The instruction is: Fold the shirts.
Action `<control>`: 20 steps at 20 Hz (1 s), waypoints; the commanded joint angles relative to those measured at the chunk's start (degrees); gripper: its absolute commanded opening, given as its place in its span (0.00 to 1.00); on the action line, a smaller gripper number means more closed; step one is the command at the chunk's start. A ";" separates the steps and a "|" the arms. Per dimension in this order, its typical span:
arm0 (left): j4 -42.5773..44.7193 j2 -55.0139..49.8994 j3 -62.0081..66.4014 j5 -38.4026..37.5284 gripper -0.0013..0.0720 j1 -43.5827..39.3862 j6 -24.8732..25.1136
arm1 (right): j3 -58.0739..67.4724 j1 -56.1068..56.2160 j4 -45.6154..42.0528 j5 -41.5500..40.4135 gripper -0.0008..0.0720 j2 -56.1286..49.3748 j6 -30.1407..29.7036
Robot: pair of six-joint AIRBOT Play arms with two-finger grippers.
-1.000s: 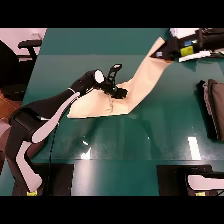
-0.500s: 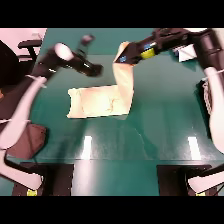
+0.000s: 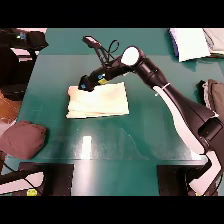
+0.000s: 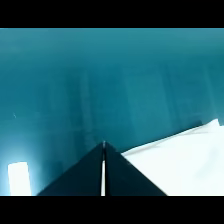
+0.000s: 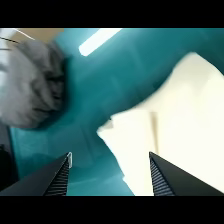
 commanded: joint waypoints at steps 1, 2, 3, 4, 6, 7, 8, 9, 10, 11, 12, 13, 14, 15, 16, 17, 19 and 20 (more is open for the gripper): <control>0.33 1.14 0.04 -1.25 0.05 -0.98 0.00 | -6.05 -5.49 -8.98 4.00 0.77 3.37 3.63; 0.39 1.11 0.04 -1.11 0.05 -2.08 0.04 | -10.69 -9.05 -8.94 4.85 0.77 5.53 4.09; 0.46 0.98 0.04 -1.05 0.05 -3.52 0.09 | -15.54 -12.55 -9.05 5.42 0.77 7.67 5.11; 0.48 0.90 0.04 -1.07 0.05 -4.87 0.48 | -21.09 -16.28 -9.07 5.22 0.77 9.81 6.40; 0.46 0.72 -0.22 -0.22 0.05 -7.69 0.50 | -30.69 -22.97 -5.73 2.69 0.82 12.41 9.09; 0.46 0.72 -0.37 0.39 0.05 -8.85 0.52 | -34.25 -25.68 -1.62 1.60 0.86 12.61 9.03; 0.44 0.72 -0.48 0.72 0.05 -9.73 0.68 | -37.07 -27.47 2.67 0.68 0.86 12.04 8.74; 0.39 0.74 -0.48 0.87 0.05 -10.43 0.96 | -38.84 -28.39 5.99 0.22 0.86 11.06 7.04; 0.50 0.72 -0.50 0.85 0.06 -10.91 1.55 | -39.65 -28.52 8.96 0.17 0.86 9.53 4.90; -0.11 0.72 -0.48 0.81 0.05 -10.97 1.97 | -39.54 -27.91 11.61 0.15 0.86 7.91 4.09; 0.09 0.72 -0.48 0.81 0.05 -10.97 1.97 | -39.06 -27.08 14.23 -0.33 0.86 6.16 3.69; 0.07 0.74 -0.50 0.74 0.05 -10.97 1.97 | -37.77 -25.73 15.80 -0.59 0.86 4.26 3.02; 0.07 0.74 -0.50 0.72 0.05 -10.97 1.97 | -35.85 -24.24 16.17 -0.44 0.85 2.23 2.93; 0.00 0.74 -0.50 0.70 0.06 -10.97 1.97 | -33.59 -22.53 16.15 -0.20 0.85 0.07 2.95; 0.00 0.72 -0.48 0.63 0.05 -10.97 1.97 | -31.39 -21.00 16.20 0.33 0.85 -1.97 2.95; 0.00 0.74 -0.48 0.44 0.06 -10.97 1.97 | -29.09 -19.61 16.20 1.16 0.85 -4.00 2.99; 0.00 0.74 -0.50 -0.39 0.06 -10.97 1.97 | -24.72 -17.18 16.17 3.28 0.64 -7.67 2.97; -0.02 0.74 -0.48 -0.94 0.05 -10.97 1.95 | -22.64 -16.37 16.15 4.46 0.47 -9.07 2.95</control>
